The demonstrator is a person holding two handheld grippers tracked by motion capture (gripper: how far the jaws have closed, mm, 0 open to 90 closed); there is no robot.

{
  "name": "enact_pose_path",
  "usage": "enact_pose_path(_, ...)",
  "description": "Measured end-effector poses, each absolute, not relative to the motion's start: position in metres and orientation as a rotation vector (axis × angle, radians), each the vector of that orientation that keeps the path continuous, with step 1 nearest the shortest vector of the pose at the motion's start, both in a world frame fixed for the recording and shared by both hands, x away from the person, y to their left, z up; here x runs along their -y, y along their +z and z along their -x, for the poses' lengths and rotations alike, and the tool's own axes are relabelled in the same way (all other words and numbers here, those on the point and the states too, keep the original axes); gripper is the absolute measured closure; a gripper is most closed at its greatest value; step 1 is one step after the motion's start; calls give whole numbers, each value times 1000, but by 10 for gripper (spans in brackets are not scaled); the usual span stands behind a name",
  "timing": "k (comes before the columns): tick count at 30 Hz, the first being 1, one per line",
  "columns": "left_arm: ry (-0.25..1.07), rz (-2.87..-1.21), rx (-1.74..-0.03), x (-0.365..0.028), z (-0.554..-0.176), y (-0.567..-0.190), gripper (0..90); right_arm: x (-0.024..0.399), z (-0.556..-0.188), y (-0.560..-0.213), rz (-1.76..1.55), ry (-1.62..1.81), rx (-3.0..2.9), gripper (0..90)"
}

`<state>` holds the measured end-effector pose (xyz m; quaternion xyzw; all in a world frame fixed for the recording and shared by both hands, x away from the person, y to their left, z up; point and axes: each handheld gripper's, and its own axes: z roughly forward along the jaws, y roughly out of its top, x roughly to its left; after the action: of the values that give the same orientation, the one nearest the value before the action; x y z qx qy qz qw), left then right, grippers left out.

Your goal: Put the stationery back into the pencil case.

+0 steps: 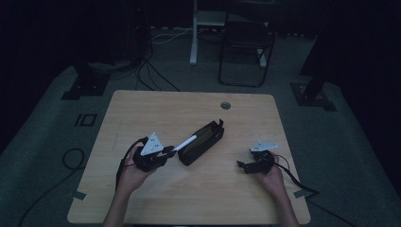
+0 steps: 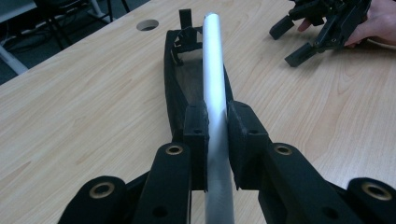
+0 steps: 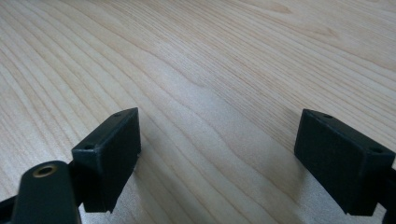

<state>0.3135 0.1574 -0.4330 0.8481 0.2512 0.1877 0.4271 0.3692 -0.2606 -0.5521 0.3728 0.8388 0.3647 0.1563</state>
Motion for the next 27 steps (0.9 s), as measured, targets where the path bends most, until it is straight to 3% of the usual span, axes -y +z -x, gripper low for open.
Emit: enact_pose_path(27,482,-2099,-618,-141,-323,-423,790,261,-369,-552,-1068,1044,-2401,142)
